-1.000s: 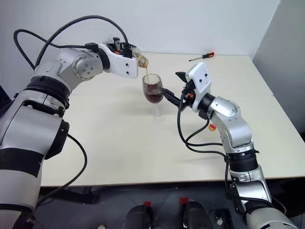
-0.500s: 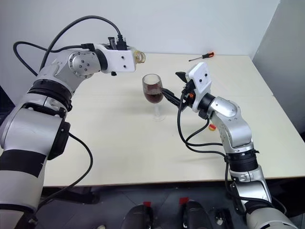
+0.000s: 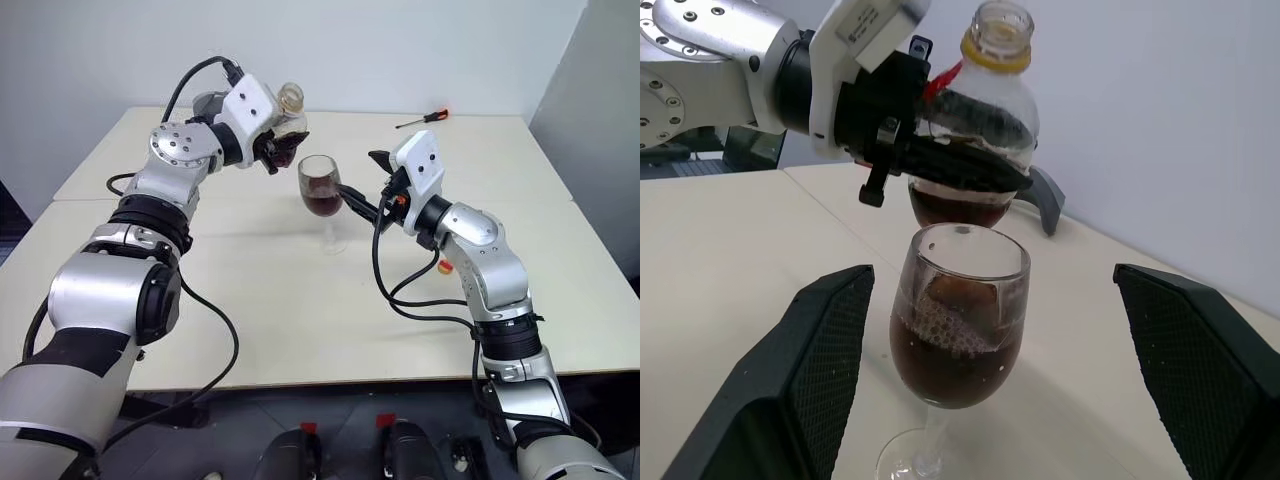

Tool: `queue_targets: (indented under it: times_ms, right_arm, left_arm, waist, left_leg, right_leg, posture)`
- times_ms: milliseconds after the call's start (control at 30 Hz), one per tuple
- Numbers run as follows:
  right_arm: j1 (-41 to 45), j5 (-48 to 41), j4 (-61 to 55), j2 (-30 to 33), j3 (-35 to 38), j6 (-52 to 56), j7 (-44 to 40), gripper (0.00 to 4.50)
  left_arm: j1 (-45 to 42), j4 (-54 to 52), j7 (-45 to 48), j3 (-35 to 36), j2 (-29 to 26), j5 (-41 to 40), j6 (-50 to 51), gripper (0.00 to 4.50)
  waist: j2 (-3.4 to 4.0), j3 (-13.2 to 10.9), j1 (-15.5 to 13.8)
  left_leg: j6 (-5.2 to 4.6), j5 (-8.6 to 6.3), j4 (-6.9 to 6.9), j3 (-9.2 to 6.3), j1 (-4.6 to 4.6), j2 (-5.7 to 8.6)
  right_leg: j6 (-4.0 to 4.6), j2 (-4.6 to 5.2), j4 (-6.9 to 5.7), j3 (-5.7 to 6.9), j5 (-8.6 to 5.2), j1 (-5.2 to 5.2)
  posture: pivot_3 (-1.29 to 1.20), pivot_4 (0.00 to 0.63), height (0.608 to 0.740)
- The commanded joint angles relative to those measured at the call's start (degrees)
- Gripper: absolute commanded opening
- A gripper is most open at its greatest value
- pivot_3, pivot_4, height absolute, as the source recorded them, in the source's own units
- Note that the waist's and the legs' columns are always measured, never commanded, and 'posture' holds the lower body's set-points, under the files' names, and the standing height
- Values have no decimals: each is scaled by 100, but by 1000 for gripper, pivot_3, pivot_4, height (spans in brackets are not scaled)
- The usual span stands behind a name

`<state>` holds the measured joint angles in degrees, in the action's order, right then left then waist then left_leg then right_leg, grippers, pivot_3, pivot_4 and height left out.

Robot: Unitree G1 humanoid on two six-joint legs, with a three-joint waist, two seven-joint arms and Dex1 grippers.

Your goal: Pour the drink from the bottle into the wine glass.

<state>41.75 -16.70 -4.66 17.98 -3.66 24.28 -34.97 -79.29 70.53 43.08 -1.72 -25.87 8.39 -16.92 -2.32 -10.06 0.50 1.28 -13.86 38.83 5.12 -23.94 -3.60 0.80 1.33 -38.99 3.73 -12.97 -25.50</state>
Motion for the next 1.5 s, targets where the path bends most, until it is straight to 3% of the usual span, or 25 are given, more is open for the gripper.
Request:
queue_targets:
  times_ms: [33, 267, 600, 800, 900, 1100, 1500]
  right_arm:
    - [36, -114, -330, 0, 59, 27, -17, 4117]
    - [-301, -746, -1016, -15, -4, 391, -428, 4117]
    - [-832, -1097, -1718, 115, -147, 693, -585, 4117]
    - [-1266, -1150, -1994, 186, -250, 688, -631, 4117]
    - [-1381, -1241, -2030, 180, -259, 705, -680, 4117]
    - [-1394, -1193, -1879, 78, -350, 636, -568, 4117]
    - [-1151, -975, -1622, -170, -384, 510, -241, 4117]
  left_arm:
    - [12, -552, 33, 213, -49, -327, 312, 1315]
    - [528, -1353, -254, 625, -352, -747, 1121, 1315]
    - [2443, -3873, -1193, 1398, -659, -1360, 2689, 1315]
    - [3318, -4561, -1873, 2117, -737, -1772, 3196, 1315]
    - [3643, -4534, -2147, 2418, -651, -1951, 3107, 1315]
    - [3950, -4116, -1925, 2264, -524, -1998, 2502, 1315]
    - [3623, -2604, -2074, 2095, -354, -1968, 1548, 1315]
  waist:
    - [0, 0, 1]
    - [0, 0, 8]
    - [0, 0, 91]
    - [-1, 1, 87]
    - [-1, 1, 85]
    - [-7, 5, 2]
    - [-12, 7, -35]
  left_leg:
    - [0, 0, 0, -5, 0, 0]
    - [0, 0, -1, -17, 1, 0]
    - [1, 1, 2, -38, 8, -5]
    - [2, 1, 2, -39, 11, -7]
    - [2, 1, 2, -38, 14, -8]
    - [3, 3, 2, -39, 15, -6]
    - [3, 2, 0, -35, 12, -6]
  right_leg:
    - [0, 0, 0, 1, 0, 0]
    - [0, -1, 1, -1, 0, 2]
    - [0, 3, 1, -10, 0, 18]
    - [0, 2, -1, -10, 0, 19]
    - [0, 3, -1, -10, 0, 20]
    - [0, 3, 0, -2, 1, 23]
    - [0, 3, 5, 1, 1, 22]
  posture:
    - [0, 150, 740]
    - [0, 150, 740]
    - [0, 150, 740]
    - [0, 150, 740]
    - [0, 150, 740]
    - [0, 150, 740]
    - [0, 150, 740]
